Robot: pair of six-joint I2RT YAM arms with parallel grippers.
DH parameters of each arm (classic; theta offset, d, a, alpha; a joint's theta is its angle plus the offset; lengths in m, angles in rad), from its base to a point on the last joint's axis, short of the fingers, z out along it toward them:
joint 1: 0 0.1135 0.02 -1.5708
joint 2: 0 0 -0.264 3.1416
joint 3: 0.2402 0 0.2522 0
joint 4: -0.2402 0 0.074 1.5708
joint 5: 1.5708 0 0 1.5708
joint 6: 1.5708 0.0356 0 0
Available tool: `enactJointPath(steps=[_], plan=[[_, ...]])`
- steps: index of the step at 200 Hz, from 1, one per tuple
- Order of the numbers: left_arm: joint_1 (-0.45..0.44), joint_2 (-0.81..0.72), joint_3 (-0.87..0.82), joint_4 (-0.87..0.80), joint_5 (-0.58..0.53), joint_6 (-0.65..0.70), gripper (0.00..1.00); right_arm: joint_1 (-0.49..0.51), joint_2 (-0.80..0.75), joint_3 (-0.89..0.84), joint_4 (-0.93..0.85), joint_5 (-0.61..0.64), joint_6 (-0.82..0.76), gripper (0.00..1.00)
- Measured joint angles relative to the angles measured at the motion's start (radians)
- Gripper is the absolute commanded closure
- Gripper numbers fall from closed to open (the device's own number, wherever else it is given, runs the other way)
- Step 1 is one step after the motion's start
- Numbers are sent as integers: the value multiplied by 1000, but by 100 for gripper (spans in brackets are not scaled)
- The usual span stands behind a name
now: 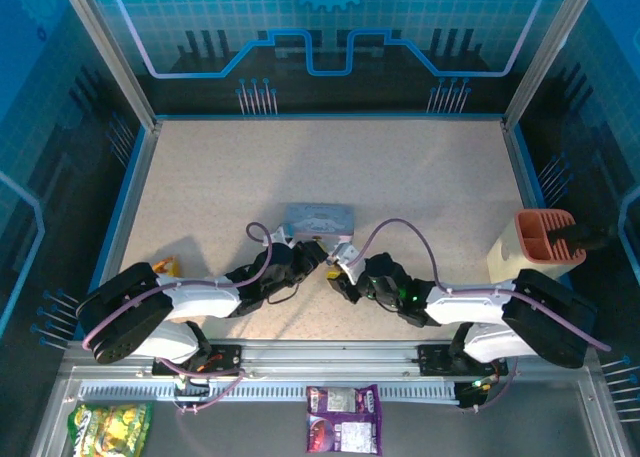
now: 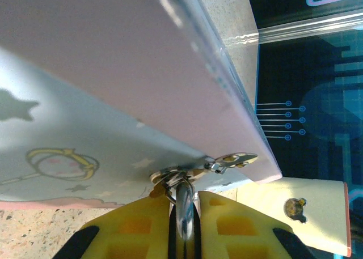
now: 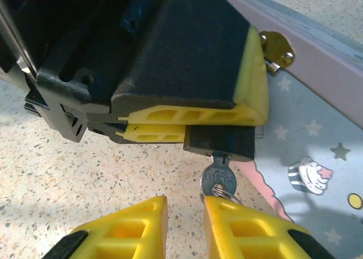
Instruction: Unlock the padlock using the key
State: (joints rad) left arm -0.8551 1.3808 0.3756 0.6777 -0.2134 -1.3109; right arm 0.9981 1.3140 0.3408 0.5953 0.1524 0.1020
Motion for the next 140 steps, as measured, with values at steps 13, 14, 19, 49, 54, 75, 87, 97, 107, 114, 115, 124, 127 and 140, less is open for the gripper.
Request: enactJointPath(steps=[13, 14, 19, 49, 54, 75, 87, 97, 107, 114, 115, 124, 127, 140], plan=[[3, 0, 0, 0, 2, 0, 100, 18, 24, 13, 3, 22, -15, 77], [3, 0, 0, 0, 2, 0, 100, 21, 27, 14, 3, 25, -17, 77], [3, 0, 0, 0, 2, 0, 100, 27, 37, 20, 5, 33, -21, 77], [4, 0, 0, 0, 2, -1, 100, 50, 76, 42, 8, 83, -36, 81], [6, 0, 0, 0, 2, -2, 100, 50, 79, 45, 9, 91, -37, 81], [9, 0, 0, 0, 0, -10, 100, 51, 88, 52, 11, 116, -38, 84], [11, 0, 0, 0, 0, -11, 100, 54, 96, 54, 16, 128, -40, 85], [13, -2, -1, -3, 0, -11, 100, 56, 103, 57, 20, 134, -40, 86], [14, -7, -5, -5, -3, -12, 100, 56, 110, 61, 25, 136, -40, 86], [15, -11, -8, -8, -6, -17, 100, 56, 116, 64, 27, 135, -40, 86], [15, -12, -8, -8, -6, -17, 100, 56, 116, 64, 27, 136, -40, 87], [16, -16, -14, -10, -9, -21, 100, 58, 124, 69, 27, 135, -40, 87], [16, -17, -14, -11, -10, -23, 100, 58, 126, 71, 27, 136, -40, 87], [17, -18, -16, -19, -16, -24, 100, 58, 139, 79, 27, 136, -40, 88]])
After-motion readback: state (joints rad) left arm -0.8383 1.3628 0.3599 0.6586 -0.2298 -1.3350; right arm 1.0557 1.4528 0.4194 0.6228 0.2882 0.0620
